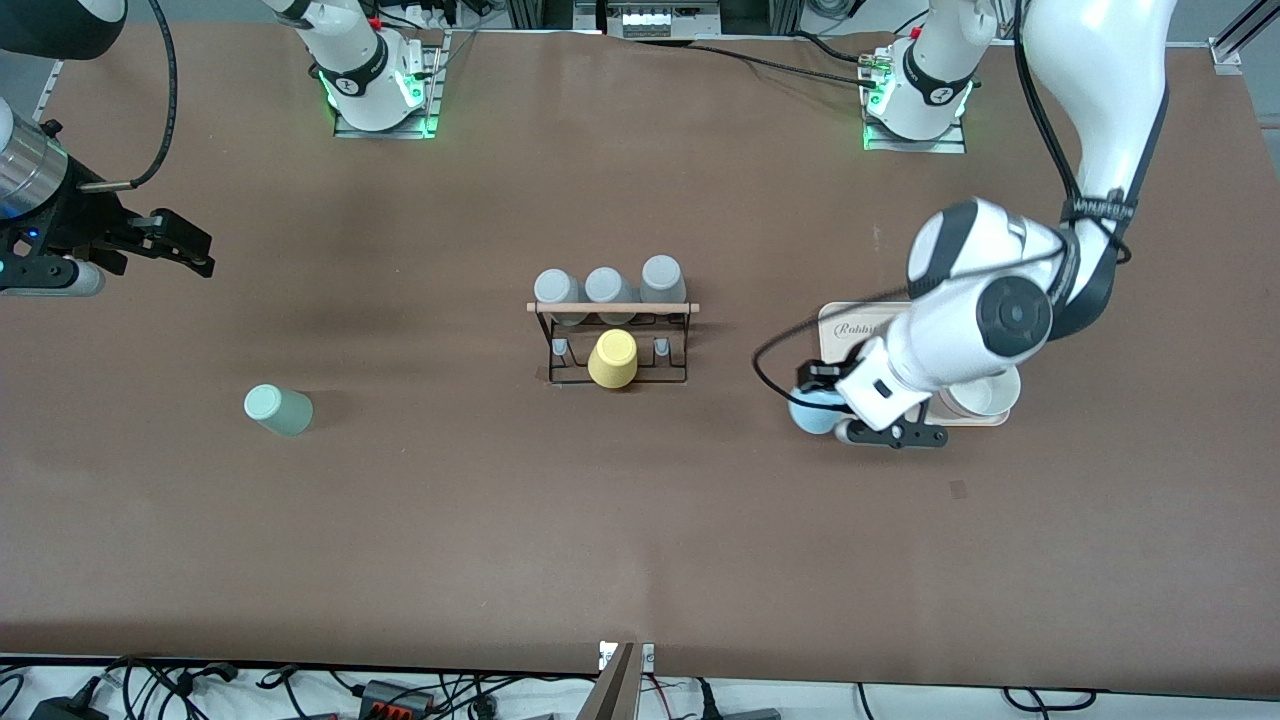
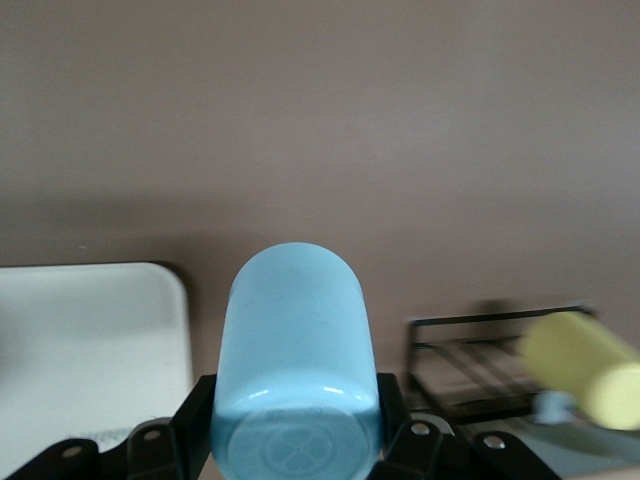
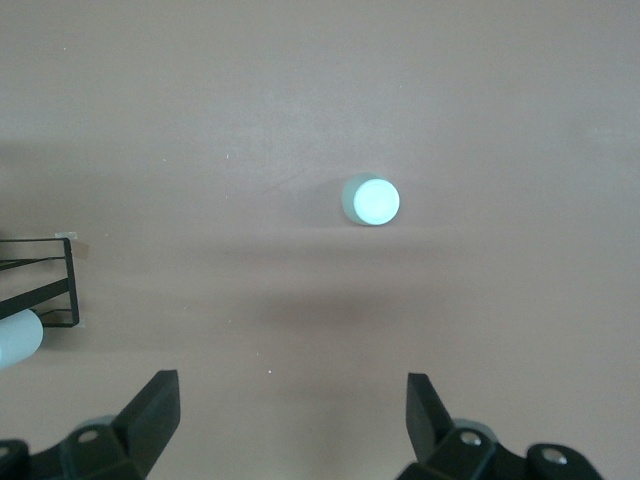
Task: Hang scattered cups on rack with three cups
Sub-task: 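Move the blue cup to the rack while the right gripper descends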
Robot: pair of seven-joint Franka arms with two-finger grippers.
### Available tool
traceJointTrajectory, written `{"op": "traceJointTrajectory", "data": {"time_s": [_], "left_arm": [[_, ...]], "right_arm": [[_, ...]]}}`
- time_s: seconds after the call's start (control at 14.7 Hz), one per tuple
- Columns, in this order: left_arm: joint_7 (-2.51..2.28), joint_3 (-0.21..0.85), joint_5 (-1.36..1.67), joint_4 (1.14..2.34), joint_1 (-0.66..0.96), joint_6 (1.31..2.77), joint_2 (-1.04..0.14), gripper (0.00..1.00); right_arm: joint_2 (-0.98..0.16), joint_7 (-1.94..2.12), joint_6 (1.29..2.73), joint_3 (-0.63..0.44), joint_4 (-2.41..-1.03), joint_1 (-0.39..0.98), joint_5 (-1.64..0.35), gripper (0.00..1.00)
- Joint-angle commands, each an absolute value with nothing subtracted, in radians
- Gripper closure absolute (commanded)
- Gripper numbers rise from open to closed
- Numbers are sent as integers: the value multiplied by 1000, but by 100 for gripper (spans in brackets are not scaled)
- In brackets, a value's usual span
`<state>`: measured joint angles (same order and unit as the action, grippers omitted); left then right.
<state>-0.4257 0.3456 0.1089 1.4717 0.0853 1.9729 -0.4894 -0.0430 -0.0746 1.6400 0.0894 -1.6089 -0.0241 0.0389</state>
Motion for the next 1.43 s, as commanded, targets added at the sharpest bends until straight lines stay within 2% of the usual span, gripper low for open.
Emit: {"op": "traceJointTrajectory", "data": {"time_s": [0.0,0.27,0.41,0.75,0.88,1.36], "left_arm": [[-653,380,169,1350,125,1925,-518,99],[-836,380,163,1350,230,1931,-564,98],[-856,370,153,1351,288,1933,-577,98],[-854,370,156,1350,301,1963,-614,96],[-853,370,152,1351,310,1967,-629,91],[-854,370,133,1350,328,2017,-681,83]], "right_arm": [[-69,-66,1629,100,-1600,-32,52,0],[-187,-61,1670,95,-1611,-51,84,0],[-254,-60,1770,94,-1652,-60,115,0],[-444,-6,1986,94,-1663,-95,150,0],[-504,46,2054,94,-1664,-133,149,0],[-561,72,2170,95,-1720,-153,147,0]]}}
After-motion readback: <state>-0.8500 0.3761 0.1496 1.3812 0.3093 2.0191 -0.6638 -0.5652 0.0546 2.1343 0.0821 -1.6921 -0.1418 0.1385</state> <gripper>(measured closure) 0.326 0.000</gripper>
